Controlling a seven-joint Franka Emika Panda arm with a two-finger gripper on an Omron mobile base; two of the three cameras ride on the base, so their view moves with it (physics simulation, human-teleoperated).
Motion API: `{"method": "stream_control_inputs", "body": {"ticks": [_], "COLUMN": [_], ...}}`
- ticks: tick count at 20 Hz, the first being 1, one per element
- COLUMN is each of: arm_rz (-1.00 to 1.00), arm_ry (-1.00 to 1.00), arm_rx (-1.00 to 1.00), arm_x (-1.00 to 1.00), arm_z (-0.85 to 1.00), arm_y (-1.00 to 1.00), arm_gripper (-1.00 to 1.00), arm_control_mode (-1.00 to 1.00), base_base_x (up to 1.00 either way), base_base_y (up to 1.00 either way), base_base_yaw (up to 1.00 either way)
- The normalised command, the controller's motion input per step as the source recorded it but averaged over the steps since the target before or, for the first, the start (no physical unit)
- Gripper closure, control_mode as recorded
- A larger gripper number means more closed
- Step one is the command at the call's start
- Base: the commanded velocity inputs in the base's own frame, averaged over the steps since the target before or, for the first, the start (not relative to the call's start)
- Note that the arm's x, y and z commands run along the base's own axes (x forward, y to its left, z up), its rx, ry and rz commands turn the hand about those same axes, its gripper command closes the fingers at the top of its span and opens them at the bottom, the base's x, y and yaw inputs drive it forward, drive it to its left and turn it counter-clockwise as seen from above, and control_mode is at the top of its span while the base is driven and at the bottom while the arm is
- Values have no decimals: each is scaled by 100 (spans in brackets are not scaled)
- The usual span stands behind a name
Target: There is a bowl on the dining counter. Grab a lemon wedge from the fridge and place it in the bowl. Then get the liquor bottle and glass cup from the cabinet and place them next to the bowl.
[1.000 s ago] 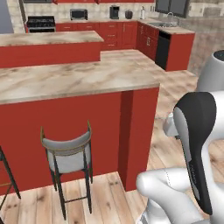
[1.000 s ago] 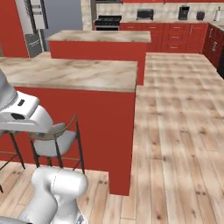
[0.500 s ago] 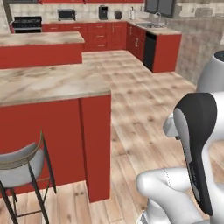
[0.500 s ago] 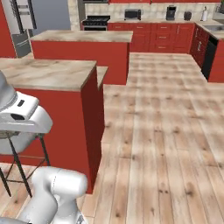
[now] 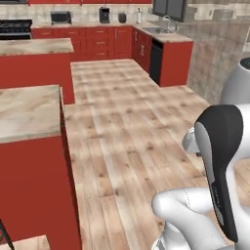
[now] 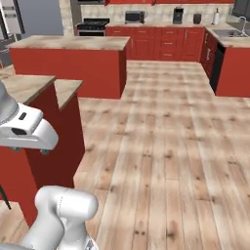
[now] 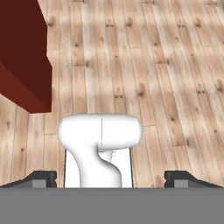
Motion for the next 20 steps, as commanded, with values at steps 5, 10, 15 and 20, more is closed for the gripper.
{"method": "stream_control_inputs", "body": {"ticks": [5,10,15,20], "arm_rz": [0,0,0,0], "arm_ry": [0,0,0,0], "arm_rx": [0,0,0,0], "arm_x": [0,0,0,0], "arm_z": [0,0,0,0], "arm_y": [0,0,0,0], "arm_gripper": [-100,-100,-100,-100], "arm_control_mode": [100,100,100,100], "base_base_x": [100,100,100,100], "base_base_y": [-93,-74,-56,-35], "base_base_yaw": [8,14,15,13]}}
